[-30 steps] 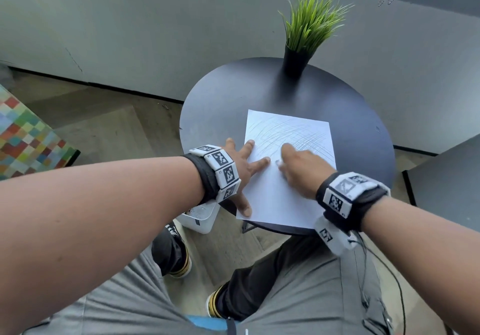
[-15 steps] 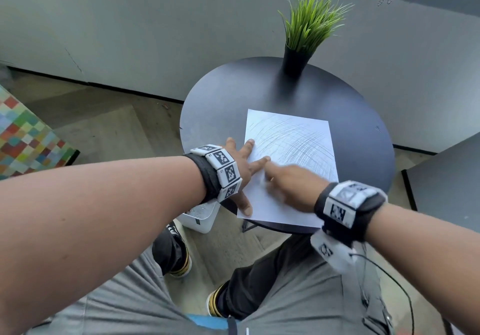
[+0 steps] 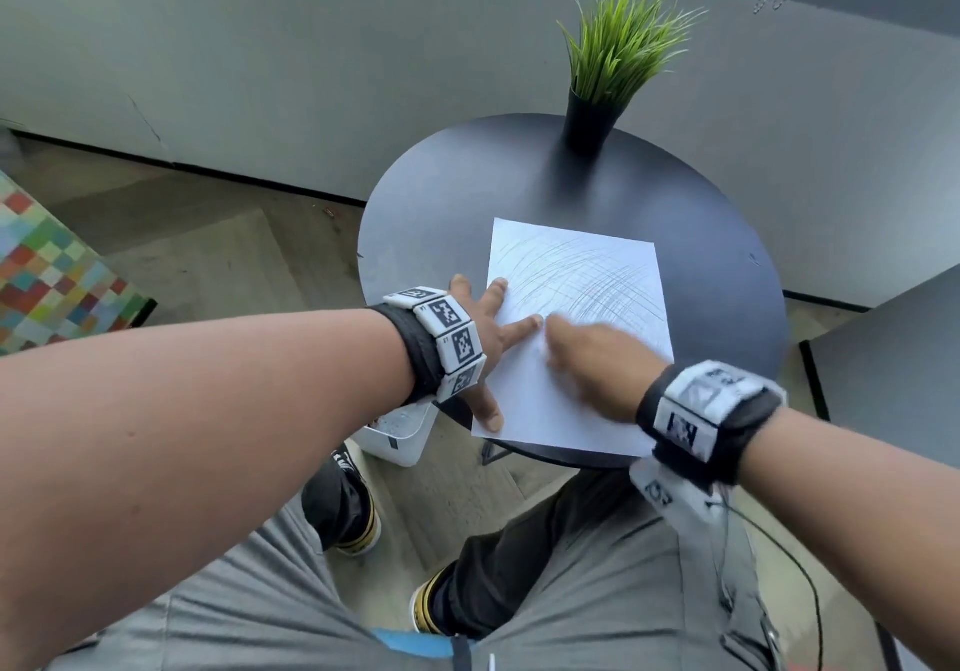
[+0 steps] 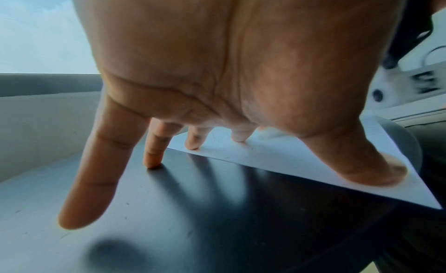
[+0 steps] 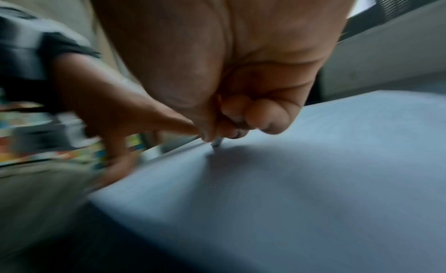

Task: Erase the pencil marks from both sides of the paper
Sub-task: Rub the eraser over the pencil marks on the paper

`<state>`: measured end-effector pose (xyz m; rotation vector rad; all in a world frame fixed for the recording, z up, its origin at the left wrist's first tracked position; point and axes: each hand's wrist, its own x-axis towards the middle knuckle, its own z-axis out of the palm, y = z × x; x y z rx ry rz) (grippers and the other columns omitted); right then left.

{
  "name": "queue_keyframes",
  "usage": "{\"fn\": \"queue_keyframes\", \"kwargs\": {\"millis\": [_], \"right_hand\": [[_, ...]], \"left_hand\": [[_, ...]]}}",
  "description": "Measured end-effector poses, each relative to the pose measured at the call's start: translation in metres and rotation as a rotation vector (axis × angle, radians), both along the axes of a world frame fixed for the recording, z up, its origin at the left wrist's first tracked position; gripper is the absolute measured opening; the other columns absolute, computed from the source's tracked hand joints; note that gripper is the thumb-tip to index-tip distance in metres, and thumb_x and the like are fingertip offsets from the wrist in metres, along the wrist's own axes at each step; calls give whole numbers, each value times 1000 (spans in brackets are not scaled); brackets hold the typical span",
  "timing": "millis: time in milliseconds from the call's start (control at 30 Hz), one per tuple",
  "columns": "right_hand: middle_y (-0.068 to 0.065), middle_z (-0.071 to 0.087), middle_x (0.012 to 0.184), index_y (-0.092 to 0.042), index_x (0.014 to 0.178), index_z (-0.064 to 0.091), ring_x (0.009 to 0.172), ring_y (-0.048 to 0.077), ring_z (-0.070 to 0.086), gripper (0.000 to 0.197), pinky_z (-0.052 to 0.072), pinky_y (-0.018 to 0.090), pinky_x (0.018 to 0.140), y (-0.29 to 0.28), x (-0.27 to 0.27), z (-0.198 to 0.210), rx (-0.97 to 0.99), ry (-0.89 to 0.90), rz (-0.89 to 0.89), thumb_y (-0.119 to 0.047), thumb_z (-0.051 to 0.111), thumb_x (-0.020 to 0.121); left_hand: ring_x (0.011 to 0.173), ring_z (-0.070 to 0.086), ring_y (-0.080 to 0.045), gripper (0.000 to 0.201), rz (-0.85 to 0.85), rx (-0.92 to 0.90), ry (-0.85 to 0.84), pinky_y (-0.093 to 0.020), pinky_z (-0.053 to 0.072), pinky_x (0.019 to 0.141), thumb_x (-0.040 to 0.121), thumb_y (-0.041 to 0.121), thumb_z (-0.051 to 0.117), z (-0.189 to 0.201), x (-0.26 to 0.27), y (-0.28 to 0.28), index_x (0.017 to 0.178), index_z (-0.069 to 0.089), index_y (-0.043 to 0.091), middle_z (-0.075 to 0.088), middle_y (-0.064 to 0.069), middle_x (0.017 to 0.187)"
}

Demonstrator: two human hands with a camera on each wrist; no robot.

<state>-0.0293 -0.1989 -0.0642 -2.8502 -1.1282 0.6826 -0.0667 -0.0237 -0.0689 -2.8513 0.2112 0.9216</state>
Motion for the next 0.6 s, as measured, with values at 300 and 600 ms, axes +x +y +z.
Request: {"fn": "queue_keyframes", "kwargs": {"millis": [300,600], "right_hand": [[17,62,96,-13,99,33,78,32,50,16,44,39,69,-10,27,-1,26,-53,-146,-28,39,101],[7,54,96,-23,94,29,84,32,55,18,49,41,75,-18,30,-10,-29,-107,-97,-38,35,101]], "left_hand": [[143,8,-51,135,7,8,1,-68,34,104,53,86,70,0,0,-1,149,-18,50,-23,-8,162],[150,-11,-38,140,-101,12,-50,-79,14,104,51,91,65,-3,2,2,154,-13,37,-24,-7,162]]}}
